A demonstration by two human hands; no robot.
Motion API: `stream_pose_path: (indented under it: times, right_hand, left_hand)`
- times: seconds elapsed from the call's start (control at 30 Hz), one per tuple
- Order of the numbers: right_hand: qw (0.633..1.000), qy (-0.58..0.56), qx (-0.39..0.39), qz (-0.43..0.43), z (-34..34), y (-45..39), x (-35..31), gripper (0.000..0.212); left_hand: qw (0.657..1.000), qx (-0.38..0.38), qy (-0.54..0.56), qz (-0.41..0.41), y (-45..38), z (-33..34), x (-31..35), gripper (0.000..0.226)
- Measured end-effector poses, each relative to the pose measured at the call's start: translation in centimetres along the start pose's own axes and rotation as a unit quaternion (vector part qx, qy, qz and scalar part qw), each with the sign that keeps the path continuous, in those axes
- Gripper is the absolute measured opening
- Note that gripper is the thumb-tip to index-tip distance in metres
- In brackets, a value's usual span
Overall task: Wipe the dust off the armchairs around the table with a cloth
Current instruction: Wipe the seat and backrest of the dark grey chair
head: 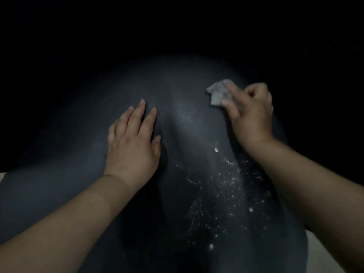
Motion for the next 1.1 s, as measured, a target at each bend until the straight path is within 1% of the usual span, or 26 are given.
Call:
stream_pose_path:
  times: [0.07, 0.1, 0.17, 0.23, 0.3, 0.33, 0.4, 0.47, 0.5, 0.53, 0.63, 0.67, 0.7, 0.73, 0.8, 0.87, 0.9, 1.0, 1.1]
  right_hand:
    - [1.0, 0.001, -0.012, 0.023, 0.4, -0.4, 0.3, 0.039]
    - [1.0, -0.005, -0.012, 0.02, 0.5, 0.8, -0.1, 0.039]
    - [0.999, -0.026, -0.018, -0.012, 0.4, 4.7, -1.4, 0.038]
    - [0.996, -0.052, -0.052, -0.055, 0.1, 8.5, -2.6, 0.041]
    - [0.993, -0.058, -0.071, -0.077, -0.2, 8.7, -2.5, 0.043]
    - [0.995, -0.049, -0.057, -0.065, -0.3, 7.6, -1.9, 0.042]
    - [1.0, -0.011, -0.014, -0.003, -0.6, 5.1, -0.4, 0.038]
    - [0.999, -0.001, -0.009, 0.051, -0.4, 4.5, 0.3, 0.039]
    - [0.998, -0.01, -0.011, 0.056, -0.2, 5.4, 0.1, 0.04]
    - [0.999, -0.026, -0.013, 0.043, -0.1, 6.7, -0.7, 0.04]
    - [0.997, -0.05, -0.043, -0.036, -0.2, 11.4, -2.8, 0.042]
    - [0.997, -0.048, -0.047, -0.05, -0.3, 12.0, -2.7, 0.041]
    - [0.997, -0.044, -0.041, -0.047, -0.6, 11.6, -2.1, 0.039]
    - [0.999, -0.034, -0.028, -0.024, -0.9, 10.6, -0.9, 0.038]
    - [0.999, 0.0, 0.007, 0.048, -1.7, 7.8, 2.5, 0.037]
    - [0.995, 0.02, 0.012, 0.097, -2.1, 5.6, 5.7, 0.039]
    - [0.994, 0.017, 0.008, 0.107, -2.0, 5.2, 6.5, 0.04]
    - [0.995, 0.001, 0.012, 0.097, -1.5, 7.8, 5.5, 0.041]
    - [0.998, -0.038, -0.015, 0.046, -1.1, 12.3, 3.1, 0.043]
  left_hand:
    - [1.0, 0.006, 0.005, -0.003, 0.0, 0.2, 0.0, 0.057]
    - [1.0, 0.008, 0.008, -0.006, 0.0, 0.3, 0.0, 0.057]
    - [1.0, 0.01, 0.01, -0.011, 0.1, 0.3, 0.2, 0.058]
    - [1.0, 0.003, 0.008, -0.008, 0.3, 0.4, 0.6, 0.058]
    - [1.0, -0.006, 0.006, 0.003, 0.5, 0.3, 0.8, 0.058]
    - [1.0, -0.012, 0.003, 0.008, 0.7, 0.2, 0.8, 0.058]
    - [1.0, -0.023, -0.005, 0.019, 1.1, 0.2, 0.6, 0.058]
    - [0.999, -0.028, -0.009, 0.021, 1.6, 0.1, 0.1, 0.058]
    - [0.999, -0.029, -0.008, 0.018, 1.9, 0.1, -0.1, 0.058]
    - [0.999, -0.03, -0.007, 0.015, 2.2, 0.2, -0.3, 0.058]
    - [0.999, -0.039, -0.018, 0.008, 3.2, 0.2, -0.4, 0.058]
    - [0.999, -0.04, -0.019, 0.008, 3.5, 0.2, -0.3, 0.058]
    - [0.999, -0.041, -0.018, 0.009, 3.6, 0.3, -0.1, 0.058]
    - [0.999, -0.042, -0.016, 0.013, 3.6, 0.4, 0.3, 0.058]
    - [0.999, -0.042, -0.008, 0.031, 3.5, 0.7, 1.3, 0.056]
    - [0.998, -0.04, -0.002, 0.046, 3.1, 1.0, 2.4, 0.055]
    - [0.998, -0.038, -0.002, 0.049, 2.7, 1.1, 2.8, 0.055]
    - [0.998, -0.042, -0.005, 0.052, 1.6, 1.4, 3.7, 0.055]
    - [0.997, -0.053, -0.018, 0.059, 0.5, 1.6, 4.7, 0.055]
Point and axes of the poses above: each hand's wrist, its own y-axis away from the middle knuckle, its own z-axis out of the palm, x = y × z, the point moved 6 cm from there along -y, towards the middle knuckle, and after that the axes turned 14 degrees about y, right-handed, at the moved point
